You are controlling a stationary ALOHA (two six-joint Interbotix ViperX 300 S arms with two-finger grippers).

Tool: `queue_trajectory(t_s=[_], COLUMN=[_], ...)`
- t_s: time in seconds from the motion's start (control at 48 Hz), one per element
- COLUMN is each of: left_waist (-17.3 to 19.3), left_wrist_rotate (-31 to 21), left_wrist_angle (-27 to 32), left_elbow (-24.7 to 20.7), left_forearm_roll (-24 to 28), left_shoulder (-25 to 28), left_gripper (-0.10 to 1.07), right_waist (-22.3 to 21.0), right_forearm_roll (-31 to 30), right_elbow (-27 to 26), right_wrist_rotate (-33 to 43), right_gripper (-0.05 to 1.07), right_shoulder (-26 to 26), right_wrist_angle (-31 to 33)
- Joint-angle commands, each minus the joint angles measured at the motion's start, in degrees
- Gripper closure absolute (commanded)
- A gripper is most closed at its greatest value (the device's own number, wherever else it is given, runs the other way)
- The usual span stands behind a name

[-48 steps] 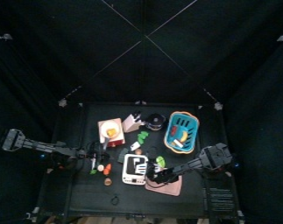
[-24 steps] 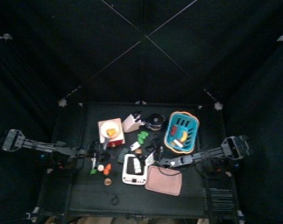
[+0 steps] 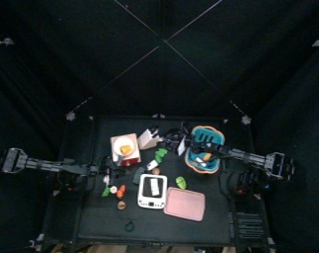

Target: Grab cleaver

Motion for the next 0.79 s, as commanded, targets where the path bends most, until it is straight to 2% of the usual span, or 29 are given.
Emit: queue_trajectory(t_s=[0.0, 0.146, 0.312, 0.396, 0.625, 0.771], left_waist=[0.7, 3.08, 4.04, 4.04, 3.96, 3.96], left_wrist_rotate=[0.18, 0.09, 0.09, 0.0, -0.18, -0.09], left_wrist_angle=[-1.32, -1.49, -0.53, -0.26, -0.26, -0.26], left_elbow=[-1.49, -1.67, -2.64, -2.2, -0.09, 0.35], left_forearm_roll=[1.67, 2.29, 2.37, 2.29, 2.11, 2.11], left_shoulder=[0.09, -0.09, -1.67, -2.64, -3.43, -3.52], left_gripper=[0.59, 0.59, 0.59, 0.59, 0.59, 0.59], right_waist=[-3.96, -6.5, -7.65, -8.35, -10.46, -10.55], right_forearm_roll=[-3.69, -10.37, -14.33, -18.28, -29.62, -33.66], right_elbow=[-2.81, -7.03, -11.6, -13.54, -14.85, -15.47], right_wrist_rotate=[-0.18, 0.35, 0.53, 0.53, 0.88, 0.44], right_gripper=[0.0, 0.0, 0.01, 0.01, 0.01, 0.01], right_shoulder=[0.62, 4.04, 8.88, 10.99, 12.39, 13.8], right_wrist_angle=[-5.1, -11.34, -19.6, -23.82, -25.14, -24.87])
